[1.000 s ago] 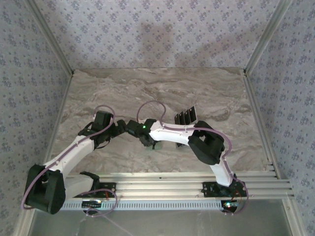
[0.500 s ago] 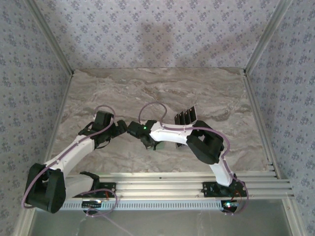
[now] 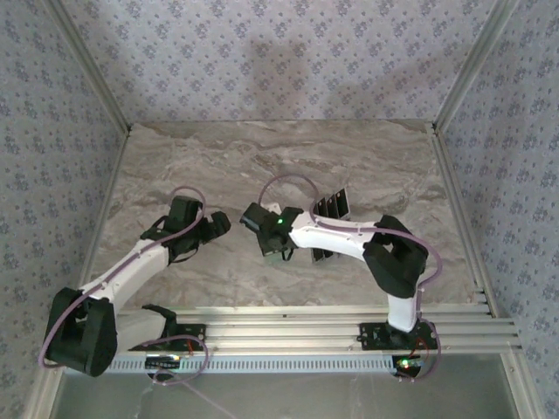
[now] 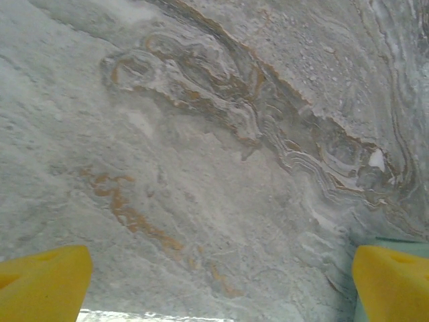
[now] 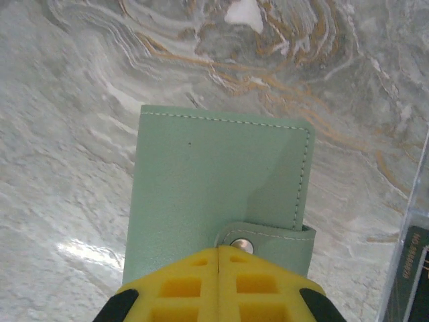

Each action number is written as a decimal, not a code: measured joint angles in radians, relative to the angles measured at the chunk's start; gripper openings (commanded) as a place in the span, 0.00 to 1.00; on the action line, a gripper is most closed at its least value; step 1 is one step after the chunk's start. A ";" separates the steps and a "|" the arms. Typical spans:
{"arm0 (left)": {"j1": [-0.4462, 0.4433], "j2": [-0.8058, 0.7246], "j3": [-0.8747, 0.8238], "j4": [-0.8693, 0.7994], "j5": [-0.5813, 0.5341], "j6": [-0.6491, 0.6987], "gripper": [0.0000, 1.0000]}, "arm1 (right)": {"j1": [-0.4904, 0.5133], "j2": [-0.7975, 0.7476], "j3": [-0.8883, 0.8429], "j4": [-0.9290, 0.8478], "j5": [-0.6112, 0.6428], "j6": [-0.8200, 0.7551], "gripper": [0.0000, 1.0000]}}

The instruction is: Put the credit cards into the card holder

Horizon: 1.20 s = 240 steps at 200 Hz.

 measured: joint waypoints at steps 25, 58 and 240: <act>-0.037 0.042 0.000 0.043 0.022 -0.031 1.00 | -0.017 -0.014 -0.028 0.064 -0.045 0.008 0.00; -0.084 0.106 0.000 0.108 0.041 -0.078 1.00 | -0.029 -0.023 -0.068 0.124 -0.103 0.023 0.00; -0.188 0.142 -0.066 0.438 -0.024 -0.301 0.87 | -0.031 -0.068 -0.069 0.224 -0.227 0.068 0.00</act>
